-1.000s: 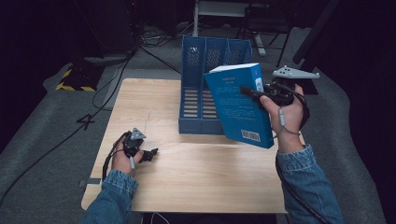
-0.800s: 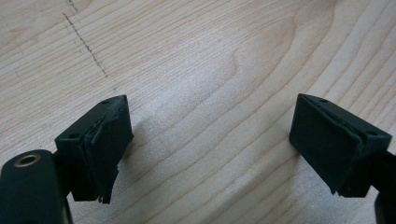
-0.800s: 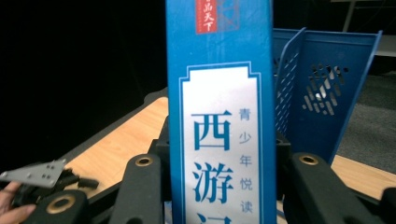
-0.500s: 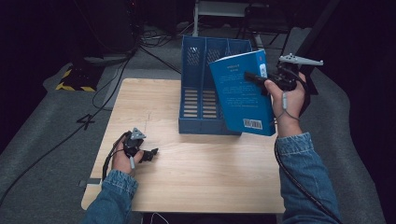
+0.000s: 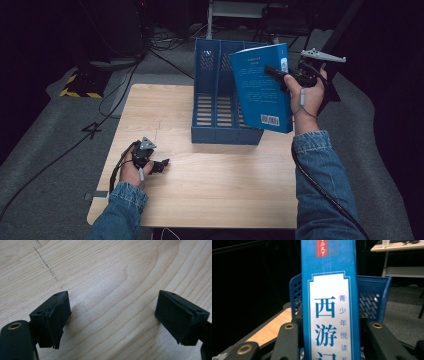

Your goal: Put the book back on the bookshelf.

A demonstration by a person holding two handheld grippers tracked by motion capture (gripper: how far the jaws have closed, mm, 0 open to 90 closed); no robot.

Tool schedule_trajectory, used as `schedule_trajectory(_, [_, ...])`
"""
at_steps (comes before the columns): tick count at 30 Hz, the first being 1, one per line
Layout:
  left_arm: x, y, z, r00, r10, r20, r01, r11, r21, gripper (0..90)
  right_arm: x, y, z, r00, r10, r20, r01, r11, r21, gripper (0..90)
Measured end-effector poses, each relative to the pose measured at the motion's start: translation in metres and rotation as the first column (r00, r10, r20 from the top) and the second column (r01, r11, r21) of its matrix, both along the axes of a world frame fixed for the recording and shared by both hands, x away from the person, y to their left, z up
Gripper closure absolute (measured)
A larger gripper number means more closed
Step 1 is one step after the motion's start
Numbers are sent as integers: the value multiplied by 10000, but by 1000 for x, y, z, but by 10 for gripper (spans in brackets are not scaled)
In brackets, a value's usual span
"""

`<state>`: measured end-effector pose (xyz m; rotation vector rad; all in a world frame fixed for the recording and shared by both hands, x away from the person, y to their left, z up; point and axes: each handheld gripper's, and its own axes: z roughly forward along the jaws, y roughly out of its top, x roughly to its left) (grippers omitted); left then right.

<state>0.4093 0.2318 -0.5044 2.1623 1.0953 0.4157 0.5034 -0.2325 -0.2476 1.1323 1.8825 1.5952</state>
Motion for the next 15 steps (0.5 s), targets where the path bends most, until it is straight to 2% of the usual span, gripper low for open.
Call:
schedule_trajectory(5, [0, 0, 0, 10000, -2, 0, 2, 10000, 0, 135, 12, -8, -6, 9992, -407, 27, 407, 9992, 18, 617])
schedule_trajectory(15, [0, 0, 0, 10000, -2, 0, 2, 10000, -2, 135, 22, -21, -10, 9960, -889, -91, 889, 9960, 82, 618])
